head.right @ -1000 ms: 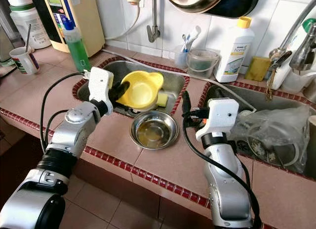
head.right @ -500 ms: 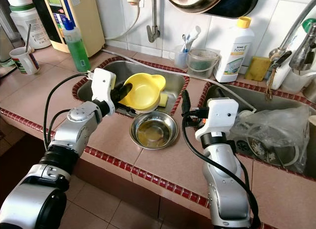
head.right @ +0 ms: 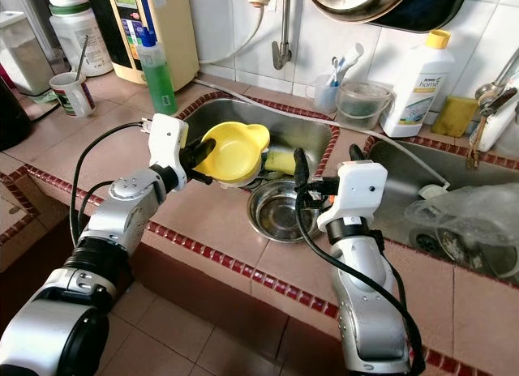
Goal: Kitchen organization
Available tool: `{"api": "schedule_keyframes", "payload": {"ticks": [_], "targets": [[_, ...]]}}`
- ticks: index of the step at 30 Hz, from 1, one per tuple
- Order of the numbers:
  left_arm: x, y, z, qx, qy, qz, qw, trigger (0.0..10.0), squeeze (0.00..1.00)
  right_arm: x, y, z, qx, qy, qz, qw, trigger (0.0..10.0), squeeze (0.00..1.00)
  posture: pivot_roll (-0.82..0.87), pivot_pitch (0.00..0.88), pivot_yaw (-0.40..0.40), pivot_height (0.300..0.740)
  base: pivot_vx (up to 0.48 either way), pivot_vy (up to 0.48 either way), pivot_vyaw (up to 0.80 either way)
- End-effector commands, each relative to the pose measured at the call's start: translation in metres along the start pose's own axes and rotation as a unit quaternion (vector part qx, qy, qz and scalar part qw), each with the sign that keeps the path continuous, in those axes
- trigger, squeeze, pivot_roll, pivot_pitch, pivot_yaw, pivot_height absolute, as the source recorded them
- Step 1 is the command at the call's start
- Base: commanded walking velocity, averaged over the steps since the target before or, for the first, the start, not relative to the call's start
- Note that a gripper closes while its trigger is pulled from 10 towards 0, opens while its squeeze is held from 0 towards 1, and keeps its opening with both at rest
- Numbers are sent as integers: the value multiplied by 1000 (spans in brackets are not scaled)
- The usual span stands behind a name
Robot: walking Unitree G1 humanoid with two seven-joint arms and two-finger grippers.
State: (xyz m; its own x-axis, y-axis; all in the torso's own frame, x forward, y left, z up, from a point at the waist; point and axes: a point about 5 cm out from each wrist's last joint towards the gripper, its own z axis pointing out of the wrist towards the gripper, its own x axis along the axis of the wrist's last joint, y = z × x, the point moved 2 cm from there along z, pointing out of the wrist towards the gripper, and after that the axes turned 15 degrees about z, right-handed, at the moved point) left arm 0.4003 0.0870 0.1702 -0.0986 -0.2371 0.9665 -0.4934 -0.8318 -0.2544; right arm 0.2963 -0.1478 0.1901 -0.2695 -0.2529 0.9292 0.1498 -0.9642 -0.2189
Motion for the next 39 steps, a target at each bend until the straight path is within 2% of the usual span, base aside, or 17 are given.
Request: {"api": "schedule_keyframes", "payload": {"ticks": [1, 5, 21, 31, 39], "targets": [[6, -5, 1, 3, 9, 10, 1000, 10000, 0, 2, -3, 1, 6, 6, -2, 1000, 10000, 0, -64, 0, 33, 740, 0, 311, 0], [6, -4, 1, 1, 9, 11, 1000, 10000, 0, 2, -5, 1, 12, 9, -1, 1000, 10000, 0, -64, 0, 30, 740, 0, 274, 0], [6, 4, 1, -15, 12, 36, 999, 10000, 0, 0, -5, 2, 13, 3, 2, 1000, 10000, 0, -64, 0, 26, 740, 0, 0, 0], [1, 3, 2, -15, 0, 33, 999, 10000, 0, -1, -4, 2, 13, -2, 0, 1000, 10000, 0, -67, 0, 24, 740, 0, 0, -666], [2, 0, 2, -14, 0, 27, 1000, 10000, 0, 0, -7, 1, 20, 1, 0, 1000, 10000, 0, -66, 0, 23, 740, 0, 0, 0]]}}
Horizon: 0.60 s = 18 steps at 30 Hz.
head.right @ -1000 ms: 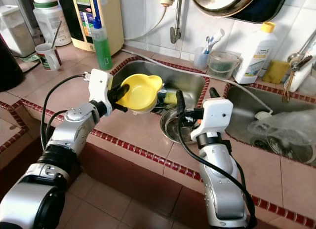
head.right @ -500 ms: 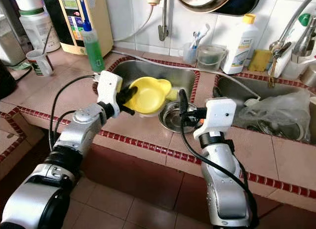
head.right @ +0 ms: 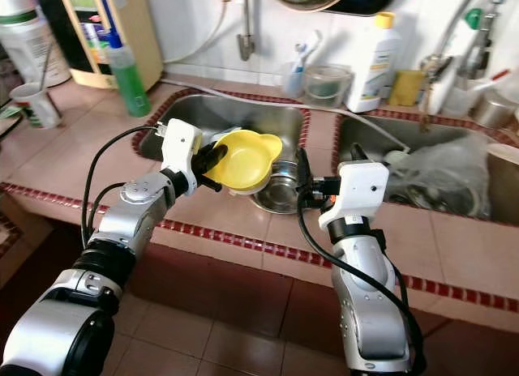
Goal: Kitchen organization
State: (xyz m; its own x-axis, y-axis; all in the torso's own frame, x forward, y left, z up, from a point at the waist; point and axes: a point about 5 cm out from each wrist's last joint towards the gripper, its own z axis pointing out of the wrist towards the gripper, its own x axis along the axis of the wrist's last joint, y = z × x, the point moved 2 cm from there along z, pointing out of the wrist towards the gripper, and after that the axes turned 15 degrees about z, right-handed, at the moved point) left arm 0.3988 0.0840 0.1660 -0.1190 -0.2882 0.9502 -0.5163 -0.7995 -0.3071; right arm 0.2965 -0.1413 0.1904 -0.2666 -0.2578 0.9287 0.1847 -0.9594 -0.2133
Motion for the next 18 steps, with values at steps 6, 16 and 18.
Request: {"api": "schedule_keyframes", "payload": {"ticks": [6, 16, 18], "targets": [[5, -8, 1, 8, 2, -4, 1000, 10000, 0, 0, -1, -1, 4, -2, -2, 1000, 10000, 0, -67, 0, 22, 740, 0, 0, 0], [5, -7, 2, 6, 3, -8, 1000, 10000, 0, 0, -2, -1, 12, -4, -1, 1000, 10000, 0, -70, 0, 22, 740, 0, 0, 0], [6, -7, 2, 7, 3, -8, 1000, 10000, 0, 0, -3, -2, 13, -5, -2, 1000, 10000, 0, -71, 0, 20, 740, 0, 0, 0]]}}
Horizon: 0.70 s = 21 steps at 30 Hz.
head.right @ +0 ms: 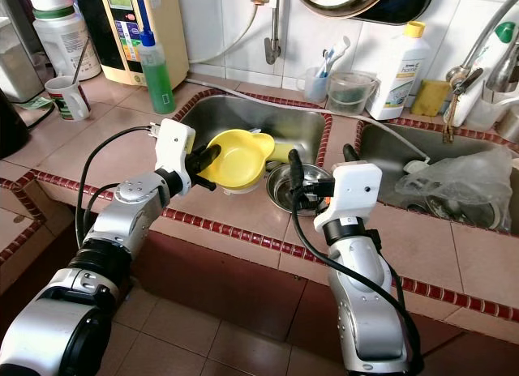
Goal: Kitchen organization
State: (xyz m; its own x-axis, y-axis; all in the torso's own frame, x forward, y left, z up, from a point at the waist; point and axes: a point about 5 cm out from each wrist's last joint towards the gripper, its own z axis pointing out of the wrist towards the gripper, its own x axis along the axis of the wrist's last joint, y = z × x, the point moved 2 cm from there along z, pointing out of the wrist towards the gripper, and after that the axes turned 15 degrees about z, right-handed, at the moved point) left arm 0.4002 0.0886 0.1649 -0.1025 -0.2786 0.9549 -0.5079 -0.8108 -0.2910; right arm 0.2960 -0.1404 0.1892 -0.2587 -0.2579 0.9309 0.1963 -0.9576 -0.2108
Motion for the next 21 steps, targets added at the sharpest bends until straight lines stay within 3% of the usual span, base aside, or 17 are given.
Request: {"api": "schedule_keyframes", "payload": {"ticks": [1, 21], "targets": [[8, -3, 3, 0, 8, 1, 1000, 10000, 0, 1, -2, -1, 8, -2, -2, 1000, 10000, 0, -70, 0, 19, 740, 0, 0, 0], [10, -5, 3, 1, 10, -2, 1000, 10000, 0, -8, -7, -9, 16, -25, 3, 1000, 10000, 0, -72, 0, 26, 740, 0, 0, 0]]}}
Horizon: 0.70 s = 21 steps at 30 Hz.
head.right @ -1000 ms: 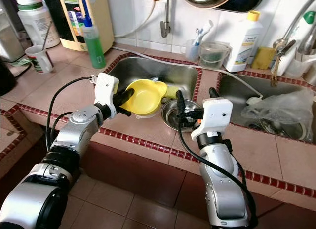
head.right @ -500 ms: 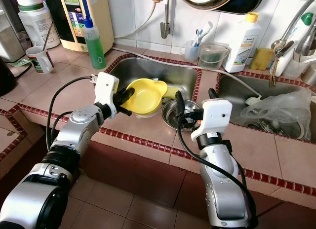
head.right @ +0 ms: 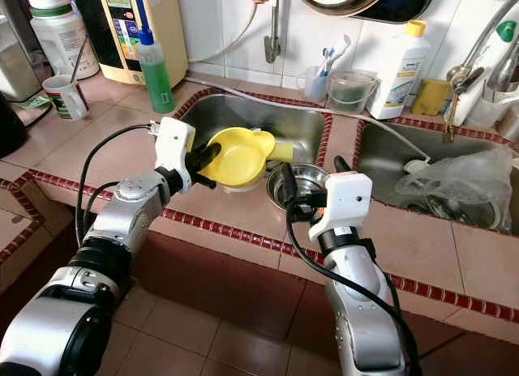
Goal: Kitchen organization
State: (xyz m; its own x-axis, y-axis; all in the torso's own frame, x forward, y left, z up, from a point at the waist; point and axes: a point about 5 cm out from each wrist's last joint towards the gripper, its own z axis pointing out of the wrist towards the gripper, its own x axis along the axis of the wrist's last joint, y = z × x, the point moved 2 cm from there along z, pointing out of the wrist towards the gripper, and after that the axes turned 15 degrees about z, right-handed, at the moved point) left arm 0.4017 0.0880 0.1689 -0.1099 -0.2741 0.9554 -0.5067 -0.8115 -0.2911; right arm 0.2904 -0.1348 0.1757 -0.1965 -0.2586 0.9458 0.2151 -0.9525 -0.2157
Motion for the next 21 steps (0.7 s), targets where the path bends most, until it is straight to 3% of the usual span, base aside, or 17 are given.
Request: {"api": "schedule_keyframes", "payload": {"ticks": [1, 14, 21], "targets": [[7, -4, 2, 0, 6, -2, 1000, 10000, 0, 5, -4, 0, 7, 6, -3, 1000, 10000, 0, -71, 0, 27, 740, 0, 0, 0], [9, -6, 3, 1, 7, -4, 1000, 10000, 0, 5, -4, 1, 8, 8, -1, 1000, 10000, 0, -69, 0, 28, 740, 0, 0, 0], [9, -6, 4, 1, 8, -6, 1000, 10000, 0, 5, -4, 1, 9, 7, 0, 1000, 10000, 0, -70, 0, 27, 740, 265, 0, 0]]}}
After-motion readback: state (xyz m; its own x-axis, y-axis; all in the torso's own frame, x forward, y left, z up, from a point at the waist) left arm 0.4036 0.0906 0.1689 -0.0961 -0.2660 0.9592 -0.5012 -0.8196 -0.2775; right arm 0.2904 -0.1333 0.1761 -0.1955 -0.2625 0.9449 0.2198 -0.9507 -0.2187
